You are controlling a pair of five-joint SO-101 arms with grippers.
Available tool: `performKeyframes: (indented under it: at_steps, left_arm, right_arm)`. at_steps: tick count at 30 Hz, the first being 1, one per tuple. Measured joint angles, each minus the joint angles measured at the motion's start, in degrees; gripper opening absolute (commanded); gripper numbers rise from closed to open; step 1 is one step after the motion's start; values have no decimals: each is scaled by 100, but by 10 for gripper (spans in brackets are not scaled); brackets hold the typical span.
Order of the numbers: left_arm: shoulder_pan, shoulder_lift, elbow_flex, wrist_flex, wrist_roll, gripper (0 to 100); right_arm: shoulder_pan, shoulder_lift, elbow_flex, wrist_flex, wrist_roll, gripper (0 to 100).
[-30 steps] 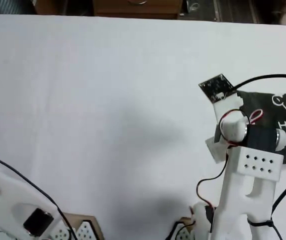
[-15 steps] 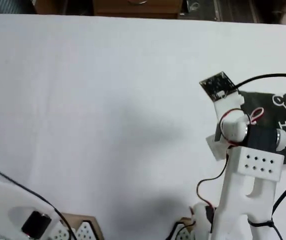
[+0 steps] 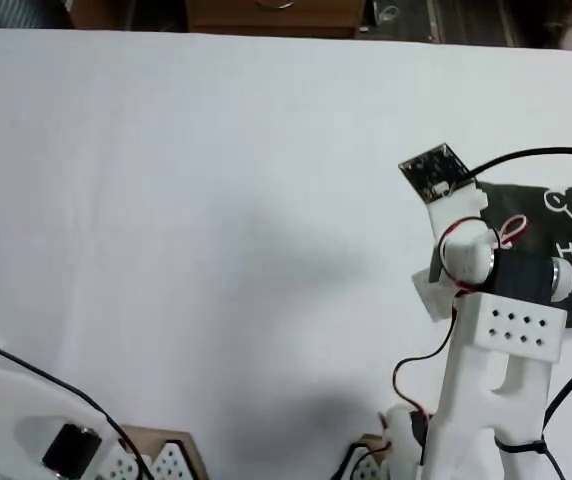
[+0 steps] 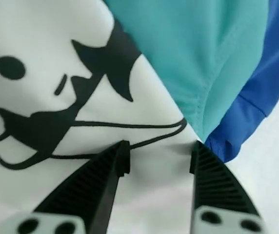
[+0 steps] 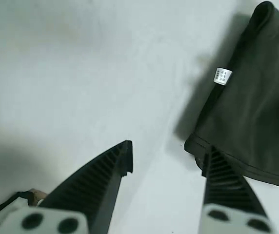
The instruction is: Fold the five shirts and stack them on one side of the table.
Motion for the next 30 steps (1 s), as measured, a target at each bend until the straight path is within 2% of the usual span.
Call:
performKeyframes:
  at_steps: [4, 10, 14, 17, 21, 27, 30]
  left_arm:
    - [44, 0, 0, 0, -62, 8]
    - [281, 0, -457, 176, 378, 22]
    - [844, 0, -1196, 747, 598, 21]
    - [1451, 0, -1829, 976, 844, 21]
    - [2418, -237, -2031, 1011, 958, 21]
    - [4378, -1248, -2048, 1029, 958, 20]
    - [5415, -1890, -1679, 1029, 993, 20]
  right_arm:
    - [0, 0, 0, 0, 0, 238]
    - [0, 0, 0, 0, 0, 238]
    - [0, 0, 0, 0, 0, 238]
    - [0, 0, 0, 0, 0, 238]
    - [0, 0, 0, 0, 0, 238]
    - [0, -9, 413, -431, 0, 238]
    - [0, -9, 738, -642, 0, 238]
